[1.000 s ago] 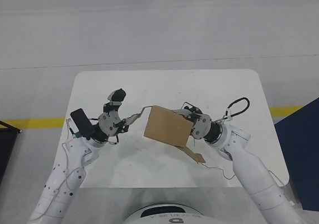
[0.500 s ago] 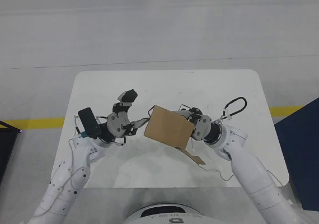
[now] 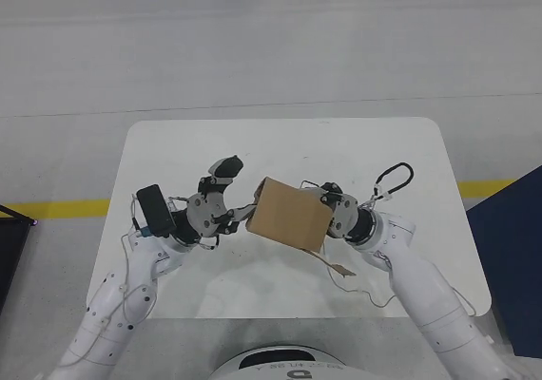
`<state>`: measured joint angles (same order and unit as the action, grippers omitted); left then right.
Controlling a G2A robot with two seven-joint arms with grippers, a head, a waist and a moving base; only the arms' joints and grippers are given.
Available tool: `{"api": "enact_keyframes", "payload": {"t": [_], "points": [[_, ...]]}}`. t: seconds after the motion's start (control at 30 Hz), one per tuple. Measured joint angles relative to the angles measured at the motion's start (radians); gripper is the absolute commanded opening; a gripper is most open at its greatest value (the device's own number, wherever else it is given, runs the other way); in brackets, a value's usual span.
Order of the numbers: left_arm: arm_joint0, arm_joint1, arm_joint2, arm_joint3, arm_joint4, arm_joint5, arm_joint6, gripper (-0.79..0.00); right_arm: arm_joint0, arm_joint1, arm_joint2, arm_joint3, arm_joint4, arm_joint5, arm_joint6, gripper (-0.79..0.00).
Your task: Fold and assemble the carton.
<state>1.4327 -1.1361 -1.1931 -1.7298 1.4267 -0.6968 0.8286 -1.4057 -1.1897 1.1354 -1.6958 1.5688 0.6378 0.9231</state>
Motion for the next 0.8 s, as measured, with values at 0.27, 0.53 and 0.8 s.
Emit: {"api": "enact_keyframes", "payload": {"t": [0.27,0.53,0.8], "points": [[0.007,0.004,-0.001,-0.001,0.015,-0.009,0.0,-0.206,0.007,-0.002,-0.005,0.011,0.001,0.003,-0.005,-0.785],[0.029,0.013,-0.044,0.012,-0.002,-0.035,0.041,-0.24,0.008,-0.003,-0.001,0.017,0.009,0.007,0.002,-0.785],[0.055,0.021,-0.073,0.021,0.001,-0.054,0.078,-0.2,0.009,-0.004,0.001,0.022,0.019,0.018,0.008,-0.785]]}}
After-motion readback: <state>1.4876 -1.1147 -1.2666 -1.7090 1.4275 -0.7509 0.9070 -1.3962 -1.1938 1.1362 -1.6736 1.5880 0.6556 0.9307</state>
